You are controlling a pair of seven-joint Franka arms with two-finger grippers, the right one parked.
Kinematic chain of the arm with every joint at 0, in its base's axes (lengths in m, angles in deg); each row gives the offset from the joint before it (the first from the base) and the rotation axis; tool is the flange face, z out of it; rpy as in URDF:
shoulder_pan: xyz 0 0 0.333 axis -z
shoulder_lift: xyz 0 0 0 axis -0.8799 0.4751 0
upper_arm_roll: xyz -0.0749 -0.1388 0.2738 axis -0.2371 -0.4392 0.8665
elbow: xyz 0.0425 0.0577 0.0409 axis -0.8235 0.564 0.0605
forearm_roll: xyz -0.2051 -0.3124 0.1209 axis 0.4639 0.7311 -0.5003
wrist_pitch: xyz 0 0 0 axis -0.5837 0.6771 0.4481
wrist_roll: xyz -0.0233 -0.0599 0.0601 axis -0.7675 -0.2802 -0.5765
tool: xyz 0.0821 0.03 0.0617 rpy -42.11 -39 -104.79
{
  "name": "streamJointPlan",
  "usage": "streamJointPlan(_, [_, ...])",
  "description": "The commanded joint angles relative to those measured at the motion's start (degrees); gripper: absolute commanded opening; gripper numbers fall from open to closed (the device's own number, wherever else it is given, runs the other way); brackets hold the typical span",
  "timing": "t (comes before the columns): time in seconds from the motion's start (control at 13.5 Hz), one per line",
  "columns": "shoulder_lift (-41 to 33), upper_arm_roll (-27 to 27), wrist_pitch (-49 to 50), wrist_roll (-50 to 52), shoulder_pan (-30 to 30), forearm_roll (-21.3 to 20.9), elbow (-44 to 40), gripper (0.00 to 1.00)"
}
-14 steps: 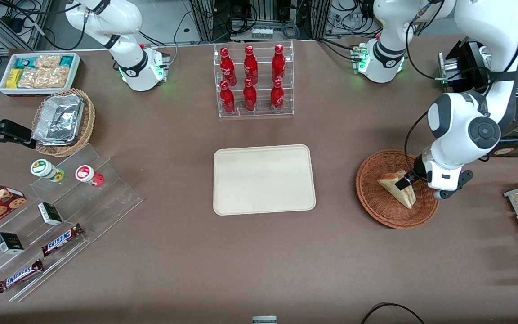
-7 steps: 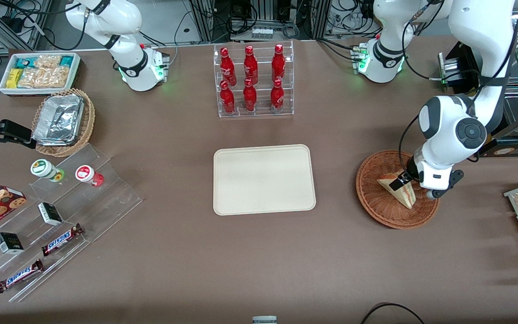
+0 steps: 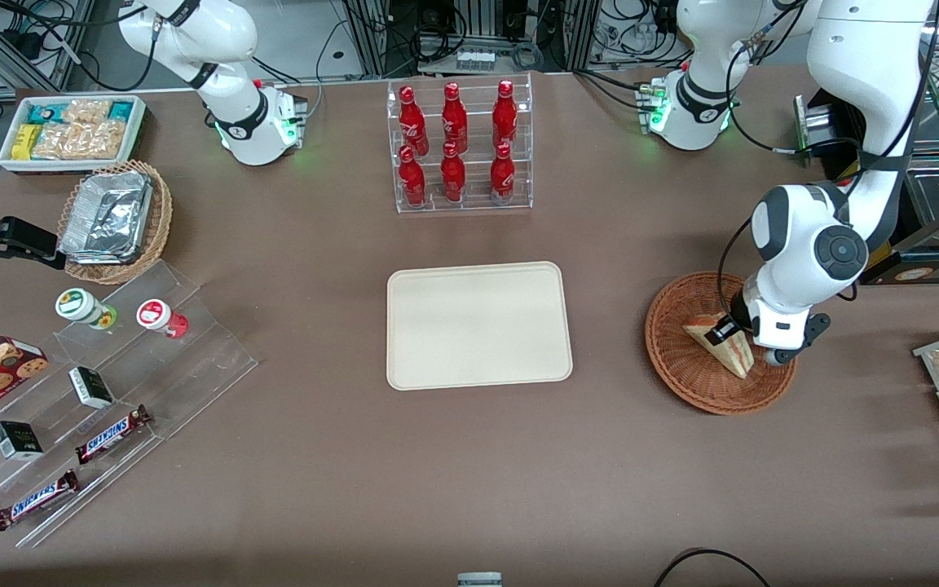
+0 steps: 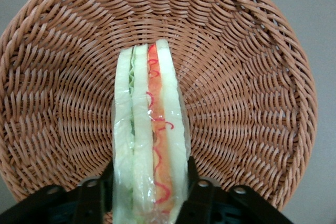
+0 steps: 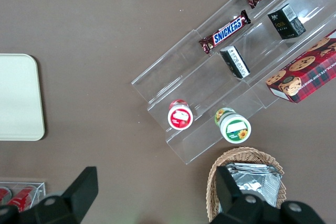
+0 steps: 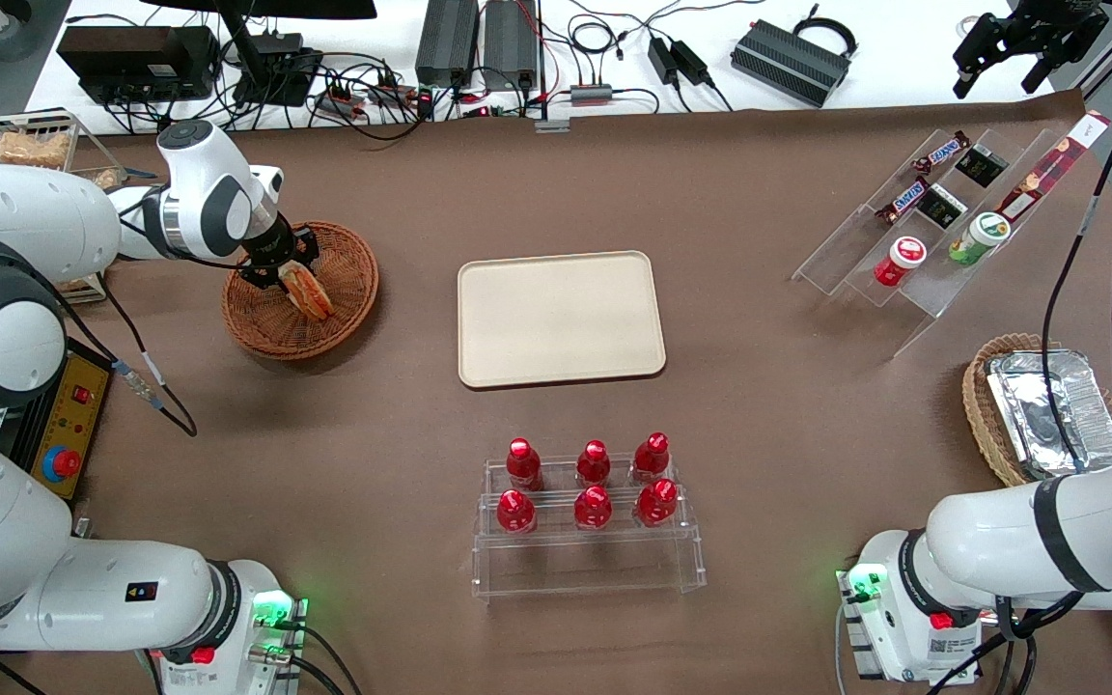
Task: Place sandwich from basket to tray
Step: 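Lower the open left gripper onto the sandwich and close on it, then lift the sandwich out of the basket and carry it over the tray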
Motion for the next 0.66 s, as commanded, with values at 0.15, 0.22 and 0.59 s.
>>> streamJointPlan(0.15, [-3.93,0.26,4.40,-0.26,0.49,-1.02,0.15,0.00])
streamJointPlan(0.22, [-4.90,-0.01,7.29,-0.26,0.57,-3.03,-0.72,0.00])
streamJointPlan(0.59, [-5.26,-8.43,23.38,-1.13,0.58,-5.60,-11.26,0.00])
